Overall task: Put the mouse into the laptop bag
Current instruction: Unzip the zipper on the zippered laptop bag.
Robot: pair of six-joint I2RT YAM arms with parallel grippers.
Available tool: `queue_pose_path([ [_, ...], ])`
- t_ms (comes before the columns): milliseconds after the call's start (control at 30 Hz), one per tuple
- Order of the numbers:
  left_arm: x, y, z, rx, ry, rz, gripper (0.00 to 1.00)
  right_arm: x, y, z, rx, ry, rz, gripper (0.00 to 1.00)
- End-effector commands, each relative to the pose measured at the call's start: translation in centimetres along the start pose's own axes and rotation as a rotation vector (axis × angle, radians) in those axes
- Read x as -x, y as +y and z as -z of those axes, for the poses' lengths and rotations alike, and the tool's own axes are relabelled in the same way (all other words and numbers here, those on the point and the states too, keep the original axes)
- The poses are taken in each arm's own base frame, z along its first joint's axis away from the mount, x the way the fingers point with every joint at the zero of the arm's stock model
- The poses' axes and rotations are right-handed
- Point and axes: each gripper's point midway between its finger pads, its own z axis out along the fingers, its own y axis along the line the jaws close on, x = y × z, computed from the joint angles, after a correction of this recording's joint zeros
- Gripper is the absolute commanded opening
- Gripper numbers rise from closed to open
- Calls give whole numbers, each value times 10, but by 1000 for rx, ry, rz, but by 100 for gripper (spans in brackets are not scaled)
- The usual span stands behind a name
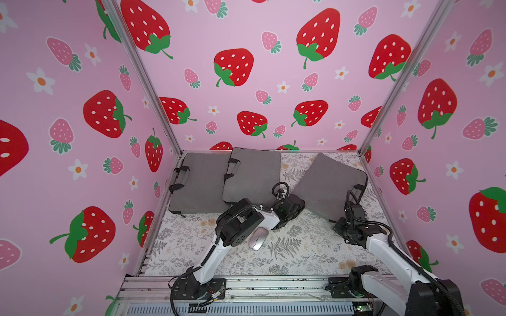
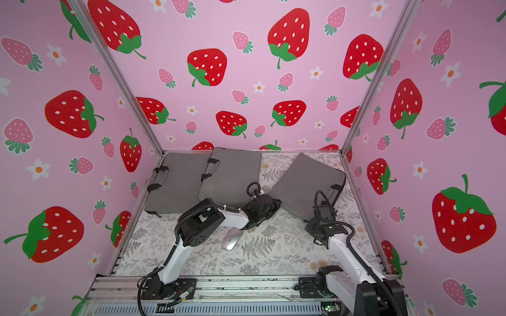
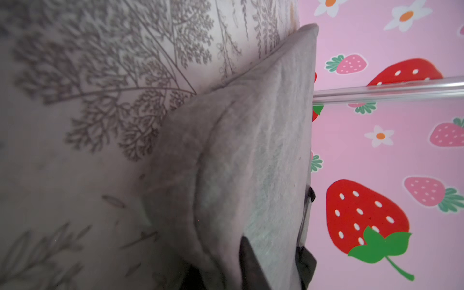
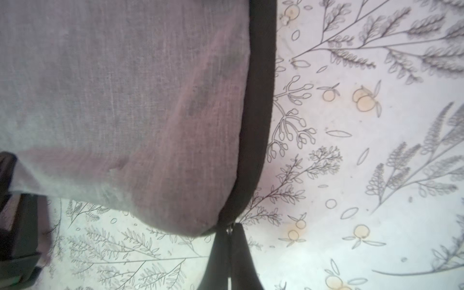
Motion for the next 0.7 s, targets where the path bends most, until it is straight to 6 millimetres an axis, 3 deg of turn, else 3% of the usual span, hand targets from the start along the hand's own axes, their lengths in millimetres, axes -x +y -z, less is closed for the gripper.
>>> queue_pose_path([
  [0,-8,50,-16,167,48,-29,10,-19,-10,-6,-27,82,6,0],
  [233,-7,42,-24,157,67,-28,0,-24,2,-15,29,119,22,0],
  [467,-13,32,-14,107,73,-16,0,-36,47,-21,116,153,119,0],
  [667,-13,31,-3,87,66,-16,0,-34,78,-28,160,165,192,0],
])
